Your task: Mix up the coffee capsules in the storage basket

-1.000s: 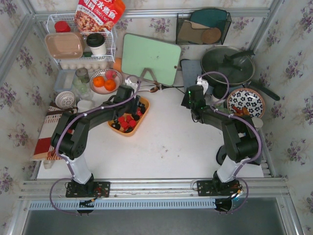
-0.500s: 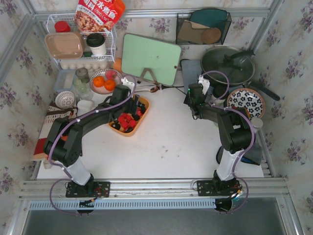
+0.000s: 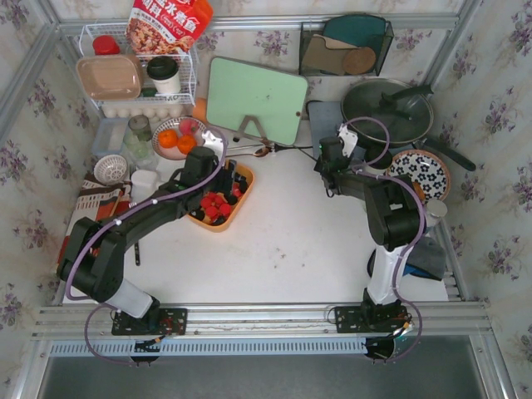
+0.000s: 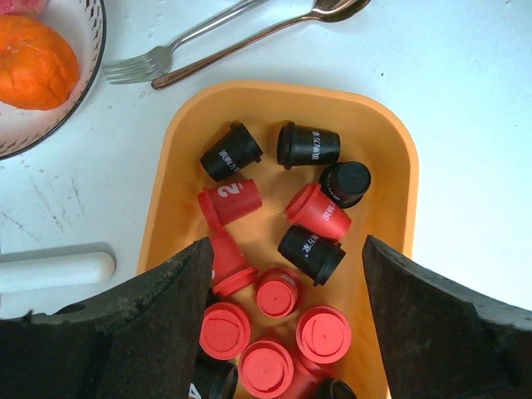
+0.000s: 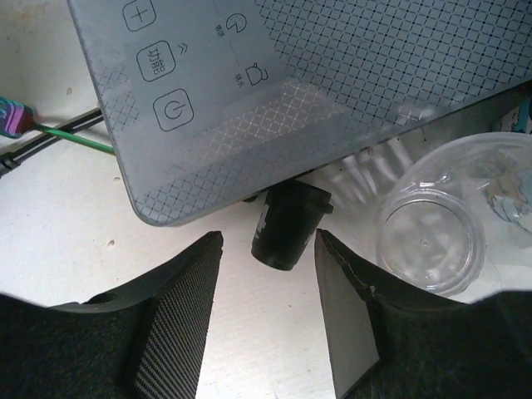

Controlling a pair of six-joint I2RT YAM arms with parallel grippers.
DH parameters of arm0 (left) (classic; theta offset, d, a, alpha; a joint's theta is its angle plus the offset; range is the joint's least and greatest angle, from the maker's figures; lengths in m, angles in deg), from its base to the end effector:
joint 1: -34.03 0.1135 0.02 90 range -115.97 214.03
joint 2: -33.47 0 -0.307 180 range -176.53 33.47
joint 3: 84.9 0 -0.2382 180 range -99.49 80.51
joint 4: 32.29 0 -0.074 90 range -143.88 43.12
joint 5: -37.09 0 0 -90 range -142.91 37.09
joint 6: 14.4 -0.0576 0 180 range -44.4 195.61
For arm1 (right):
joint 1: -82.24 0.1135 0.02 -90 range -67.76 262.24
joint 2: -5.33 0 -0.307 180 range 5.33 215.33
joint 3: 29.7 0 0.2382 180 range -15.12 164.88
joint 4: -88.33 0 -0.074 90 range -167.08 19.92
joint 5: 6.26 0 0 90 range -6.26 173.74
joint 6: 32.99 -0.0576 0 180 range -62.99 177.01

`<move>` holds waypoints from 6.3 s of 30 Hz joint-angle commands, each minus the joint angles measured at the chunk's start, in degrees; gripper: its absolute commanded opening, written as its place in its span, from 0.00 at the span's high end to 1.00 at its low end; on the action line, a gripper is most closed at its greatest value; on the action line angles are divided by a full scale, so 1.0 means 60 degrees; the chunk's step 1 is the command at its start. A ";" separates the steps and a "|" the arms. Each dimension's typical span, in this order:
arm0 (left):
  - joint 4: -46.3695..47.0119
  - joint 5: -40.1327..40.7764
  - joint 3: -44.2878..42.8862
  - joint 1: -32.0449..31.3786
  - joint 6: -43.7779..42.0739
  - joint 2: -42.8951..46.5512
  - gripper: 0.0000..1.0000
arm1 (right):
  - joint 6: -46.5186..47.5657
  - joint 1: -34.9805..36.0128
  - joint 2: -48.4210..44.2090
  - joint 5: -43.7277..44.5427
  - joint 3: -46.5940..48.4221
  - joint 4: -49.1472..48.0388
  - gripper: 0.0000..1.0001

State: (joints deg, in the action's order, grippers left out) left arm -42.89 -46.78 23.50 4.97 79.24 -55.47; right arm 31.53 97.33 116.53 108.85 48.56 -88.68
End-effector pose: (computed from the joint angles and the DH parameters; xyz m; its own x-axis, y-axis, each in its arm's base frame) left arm 0.3156 -0.1684 0.2879 -0.4342 0.1690 -0.8848 0.3737 0.9275 -0.0062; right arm 0.4245 0.0891 0.1962 -0.4701 0.2767 -0.8381 0.3304 0.9357 0.1236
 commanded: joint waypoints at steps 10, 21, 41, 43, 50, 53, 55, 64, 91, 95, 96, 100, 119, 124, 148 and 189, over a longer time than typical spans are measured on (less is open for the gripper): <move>0.0463 -0.0170 0.0184 -0.0123 0.0016 0.0158 0.25 | -0.0274 -0.0381 0.0906 -0.0569 0.0933 0.1041 0.47; 0.0643 -0.0291 0.0312 -0.0145 0.0005 0.0296 0.25 | 0.0093 -0.0426 0.0654 -0.1085 0.0853 0.1025 0.63; 0.8386 -0.4552 0.3649 -0.1439 -0.5105 0.0592 0.01 | 0.1419 0.1402 -0.4541 -0.4338 -0.2134 0.0477 0.70; 0.8739 -0.5009 0.3752 -0.1596 -0.5586 0.0521 0.01 | 0.1305 0.1642 -0.5066 -0.4630 -0.2479 0.0520 0.70; 0.8923 -0.5592 0.3633 -0.2314 -0.6578 0.0362 0.01 | 0.0827 0.2372 -0.6630 -0.5436 -0.3260 0.0642 0.70; 0.8664 -0.5316 0.3346 -0.2598 -0.6708 0.0303 0.01 | 0.0504 0.2538 -0.7051 -0.5835 -0.3424 0.0656 0.70; 0.8561 -0.5021 0.3187 -0.2740 -0.6676 0.0282 0.01 | 0.0418 0.2734 -0.7204 -0.5999 -0.3515 0.0672 0.70; 0.8182 -0.4734 0.2843 -0.3091 -0.6717 0.0074 0.09 | -0.0043 0.3152 -0.7646 -0.6117 -0.4051 0.0298 0.70; 0.7767 -0.4111 0.3011 -0.3215 -0.6388 0.0407 0.61 | -0.0023 0.3198 -0.7980 -0.5921 -0.4248 0.0475 0.43; 0.7613 -0.4022 0.3013 -0.3009 -0.5835 0.0430 0.62 | 0.0317 0.3176 -0.8248 -0.5617 -0.4131 0.0925 0.34; 0.7564 -0.4004 0.3013 -0.2921 -0.5668 0.0450 0.64 | 0.0433 0.3182 -0.8343 -0.5506 -0.4074 0.1087 0.33; 0.7296 -0.3830 0.3057 -0.2548 -0.4955 0.0481 0.65 | 0.0861 0.3157 -0.8852 -0.5049 -0.3876 0.1674 0.29; -0.0459 -0.0048 0.0035 -0.0403 -0.0394 0.0009 0.65 | 0.2112 0.3133 -0.8413 -0.1666 -0.4855 0.1175 0.27; -0.1958 0.0014 -0.1208 -0.0152 0.0058 -0.0896 0.63 | 0.2296 0.3111 -0.8063 -0.1457 -0.5270 0.0533 0.27; -0.5216 0.0768 -0.4086 0.0346 0.3370 -0.3535 0.28 | 0.2669 0.2964 -0.8180 -0.0921 -0.6403 -0.0927 0.26; -0.0211 0.1698 0.0406 -0.0160 0.1179 0.1666 0.01 | 0.3949 -0.1313 -0.5790 -0.2509 -0.7881 -0.6396 0.00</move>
State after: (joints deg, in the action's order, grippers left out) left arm -50.69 -39.66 23.26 4.03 91.07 -49.07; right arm 57.32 93.29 79.70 104.45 -0.92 -123.78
